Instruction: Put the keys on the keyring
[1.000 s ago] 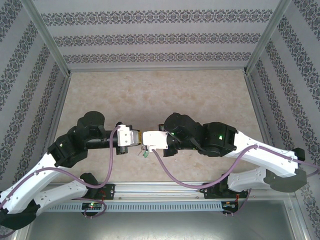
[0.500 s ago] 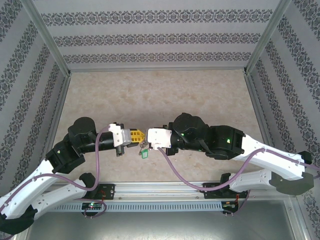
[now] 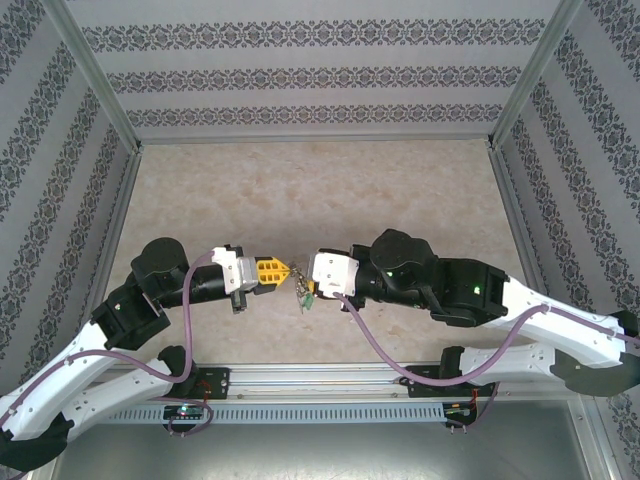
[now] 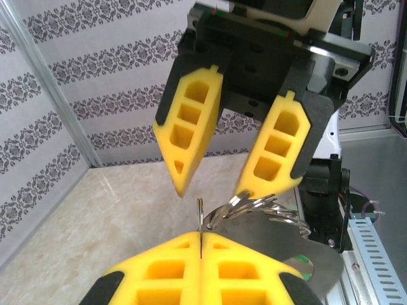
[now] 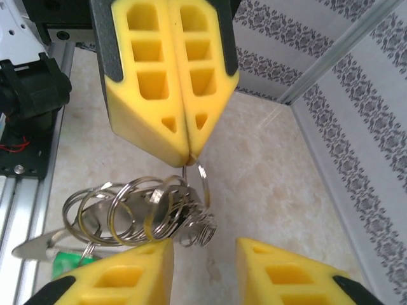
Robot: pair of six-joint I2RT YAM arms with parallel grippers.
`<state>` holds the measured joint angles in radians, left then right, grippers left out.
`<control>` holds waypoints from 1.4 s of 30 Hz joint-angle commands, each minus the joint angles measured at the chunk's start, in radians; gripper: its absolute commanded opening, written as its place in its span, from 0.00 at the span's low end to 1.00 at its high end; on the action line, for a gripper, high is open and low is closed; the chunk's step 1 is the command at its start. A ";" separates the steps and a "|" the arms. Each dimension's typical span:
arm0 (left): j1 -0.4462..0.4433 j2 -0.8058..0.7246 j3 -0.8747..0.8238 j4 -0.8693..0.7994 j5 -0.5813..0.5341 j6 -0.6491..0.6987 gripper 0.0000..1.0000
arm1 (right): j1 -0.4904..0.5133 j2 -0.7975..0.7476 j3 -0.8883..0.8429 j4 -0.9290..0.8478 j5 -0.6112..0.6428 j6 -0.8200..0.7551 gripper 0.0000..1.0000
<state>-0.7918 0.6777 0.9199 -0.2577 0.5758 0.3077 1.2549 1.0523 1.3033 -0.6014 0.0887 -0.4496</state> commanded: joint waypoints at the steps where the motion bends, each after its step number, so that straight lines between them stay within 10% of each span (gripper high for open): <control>1: -0.004 -0.018 -0.003 0.085 0.024 -0.022 0.00 | 0.010 -0.015 -0.059 0.068 -0.013 0.070 0.37; 21: -0.004 -0.034 -0.010 0.092 0.033 -0.040 0.00 | -0.012 -0.008 -0.152 0.239 -0.069 0.146 0.42; 42: -0.004 -0.035 -0.015 0.033 0.006 -0.009 0.00 | 0.009 0.005 -0.091 0.171 0.140 0.048 0.00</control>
<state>-0.7918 0.6544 0.9115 -0.2356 0.5831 0.2836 1.2484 1.0660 1.1660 -0.4442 0.1612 -0.3664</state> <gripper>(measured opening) 0.052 0.063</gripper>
